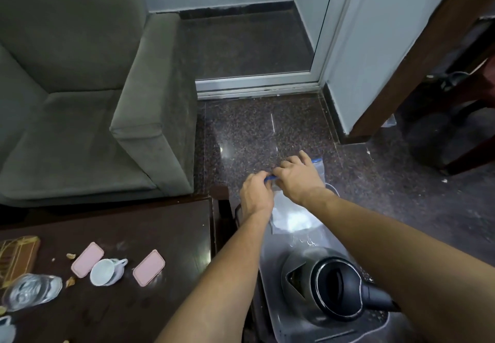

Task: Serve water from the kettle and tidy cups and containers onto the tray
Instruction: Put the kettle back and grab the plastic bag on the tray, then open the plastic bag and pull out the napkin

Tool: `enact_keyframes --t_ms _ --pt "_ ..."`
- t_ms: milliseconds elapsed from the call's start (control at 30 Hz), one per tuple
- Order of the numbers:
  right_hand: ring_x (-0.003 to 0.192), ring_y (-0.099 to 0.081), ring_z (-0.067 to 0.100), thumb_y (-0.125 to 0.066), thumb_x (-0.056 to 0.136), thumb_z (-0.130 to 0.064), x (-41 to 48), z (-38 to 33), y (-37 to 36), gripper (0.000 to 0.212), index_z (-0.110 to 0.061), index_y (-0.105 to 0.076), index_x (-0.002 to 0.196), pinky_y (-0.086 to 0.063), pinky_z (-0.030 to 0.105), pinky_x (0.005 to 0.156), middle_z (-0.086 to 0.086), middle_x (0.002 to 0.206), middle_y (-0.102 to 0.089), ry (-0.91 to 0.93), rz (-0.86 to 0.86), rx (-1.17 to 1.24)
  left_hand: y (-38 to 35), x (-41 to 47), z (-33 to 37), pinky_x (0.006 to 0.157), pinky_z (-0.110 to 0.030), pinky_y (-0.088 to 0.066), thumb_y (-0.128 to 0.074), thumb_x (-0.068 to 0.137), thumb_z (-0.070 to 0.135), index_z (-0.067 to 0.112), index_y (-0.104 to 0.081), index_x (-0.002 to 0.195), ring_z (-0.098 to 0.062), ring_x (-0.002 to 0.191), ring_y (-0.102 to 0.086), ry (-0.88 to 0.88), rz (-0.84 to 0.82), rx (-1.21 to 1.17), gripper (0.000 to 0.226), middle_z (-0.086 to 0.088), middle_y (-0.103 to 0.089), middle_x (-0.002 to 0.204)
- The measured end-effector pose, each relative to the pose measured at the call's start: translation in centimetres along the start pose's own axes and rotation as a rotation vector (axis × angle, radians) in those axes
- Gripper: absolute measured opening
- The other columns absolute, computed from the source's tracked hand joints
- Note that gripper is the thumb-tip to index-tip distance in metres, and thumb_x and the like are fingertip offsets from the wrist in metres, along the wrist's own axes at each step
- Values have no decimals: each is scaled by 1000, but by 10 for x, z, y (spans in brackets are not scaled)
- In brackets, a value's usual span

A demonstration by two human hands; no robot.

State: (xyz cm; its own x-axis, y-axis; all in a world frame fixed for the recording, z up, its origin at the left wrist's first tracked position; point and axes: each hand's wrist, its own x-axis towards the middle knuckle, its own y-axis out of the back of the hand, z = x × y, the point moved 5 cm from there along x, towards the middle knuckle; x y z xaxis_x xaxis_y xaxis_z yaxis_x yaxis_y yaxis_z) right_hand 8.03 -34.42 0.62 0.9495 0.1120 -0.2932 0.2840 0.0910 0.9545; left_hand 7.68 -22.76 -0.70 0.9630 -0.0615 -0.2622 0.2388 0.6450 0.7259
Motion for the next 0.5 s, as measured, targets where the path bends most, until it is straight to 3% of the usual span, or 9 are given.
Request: enact_keyframes --t_ms 300,500 --pt "116 -54 28 -43 105 -42 -38 7 59 36 -20 -69 115 -15 51 122 1 111 -68 137 184 -5 47 -38 36 82 -36 -46 -51 105 24 20 -69 114 -24 99 -62 -211 18 9 20 -1 -62 111" --pt "85 -67 31 -72 90 -34 -69 -7 149 19 -16 -75 84 -48 51 101 3 81 -71 243 414 -57 116 -63 74 83 -36 -45 -48 106 25 18 -66 116 -25 101 -62 -296 85 3 22 -2 -61 114"
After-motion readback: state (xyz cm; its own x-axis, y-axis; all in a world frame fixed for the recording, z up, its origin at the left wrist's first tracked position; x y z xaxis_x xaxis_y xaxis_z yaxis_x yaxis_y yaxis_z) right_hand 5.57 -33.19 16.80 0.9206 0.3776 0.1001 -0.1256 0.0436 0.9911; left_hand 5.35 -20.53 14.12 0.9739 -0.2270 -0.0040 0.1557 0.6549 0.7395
